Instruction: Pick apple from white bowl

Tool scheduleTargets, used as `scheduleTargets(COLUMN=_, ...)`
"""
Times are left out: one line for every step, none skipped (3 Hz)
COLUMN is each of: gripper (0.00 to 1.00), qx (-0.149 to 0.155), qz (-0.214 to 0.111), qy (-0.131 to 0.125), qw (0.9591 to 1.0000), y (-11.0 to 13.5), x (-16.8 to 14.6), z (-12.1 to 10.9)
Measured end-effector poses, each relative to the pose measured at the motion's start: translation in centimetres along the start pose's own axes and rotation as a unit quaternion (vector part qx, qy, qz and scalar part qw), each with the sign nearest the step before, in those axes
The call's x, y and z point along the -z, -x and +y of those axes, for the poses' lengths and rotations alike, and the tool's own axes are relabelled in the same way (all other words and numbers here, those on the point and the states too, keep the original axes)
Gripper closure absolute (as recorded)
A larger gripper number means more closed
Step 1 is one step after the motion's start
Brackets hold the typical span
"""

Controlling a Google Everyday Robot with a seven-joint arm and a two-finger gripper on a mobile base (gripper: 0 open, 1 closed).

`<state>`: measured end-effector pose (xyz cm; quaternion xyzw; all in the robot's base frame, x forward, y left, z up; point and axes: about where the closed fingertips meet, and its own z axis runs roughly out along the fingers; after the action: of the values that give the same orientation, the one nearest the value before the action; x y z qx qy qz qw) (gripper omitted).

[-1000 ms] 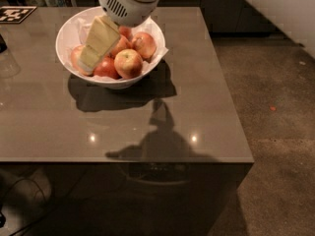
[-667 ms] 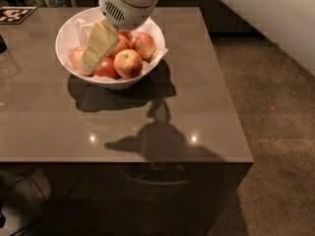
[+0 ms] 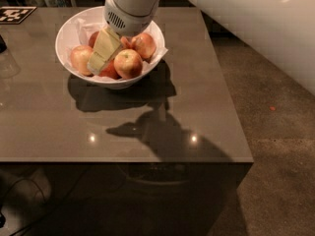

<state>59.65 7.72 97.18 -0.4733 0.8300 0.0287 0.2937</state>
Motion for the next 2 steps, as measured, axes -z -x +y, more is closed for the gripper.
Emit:
scheduleTargets(gripper=0.00, qx=-0.004, qz=0.017, qy=0.003, qw=0.9998, y=-0.2, x=-2.0, z=0.1)
scheduleTargets(gripper=0.00, qx=-0.008, qz=0.031, qy=0.006, qw=0.9995, y=-0.6, x=-3.6, z=0.0)
